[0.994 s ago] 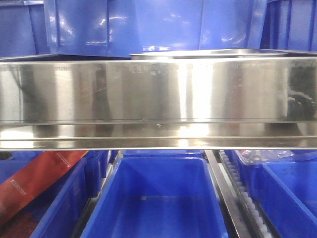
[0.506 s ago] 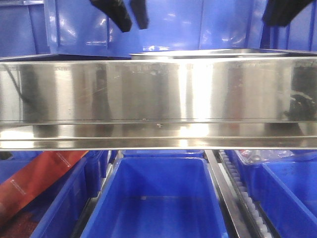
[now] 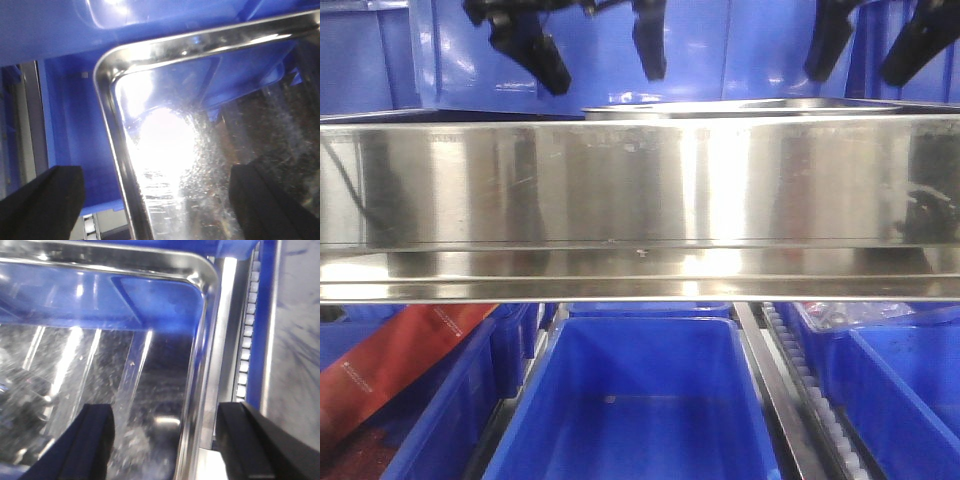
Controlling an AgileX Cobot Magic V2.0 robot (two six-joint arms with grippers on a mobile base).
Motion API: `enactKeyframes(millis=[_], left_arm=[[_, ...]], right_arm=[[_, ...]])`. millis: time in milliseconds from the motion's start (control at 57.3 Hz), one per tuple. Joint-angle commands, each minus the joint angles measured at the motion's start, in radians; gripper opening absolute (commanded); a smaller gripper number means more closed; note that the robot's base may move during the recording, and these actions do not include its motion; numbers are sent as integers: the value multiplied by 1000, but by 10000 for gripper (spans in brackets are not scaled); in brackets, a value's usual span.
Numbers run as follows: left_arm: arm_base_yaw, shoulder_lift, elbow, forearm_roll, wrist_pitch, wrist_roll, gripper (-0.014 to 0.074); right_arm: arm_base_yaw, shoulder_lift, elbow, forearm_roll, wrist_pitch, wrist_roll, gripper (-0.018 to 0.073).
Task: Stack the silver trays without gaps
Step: 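Grasp the silver tray's near rim with left and right grippers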
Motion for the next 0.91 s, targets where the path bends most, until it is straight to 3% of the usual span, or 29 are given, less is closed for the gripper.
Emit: enactKeyframes(millis=[0, 889], left_arm=[[-3, 3, -7, -5, -12, -9, 486], [-3, 54, -5, -5, 3, -19, 472]], right_arm=[[1, 20, -10, -3, -14, -2, 327], [1, 59, -10, -3, -18, -2, 327]])
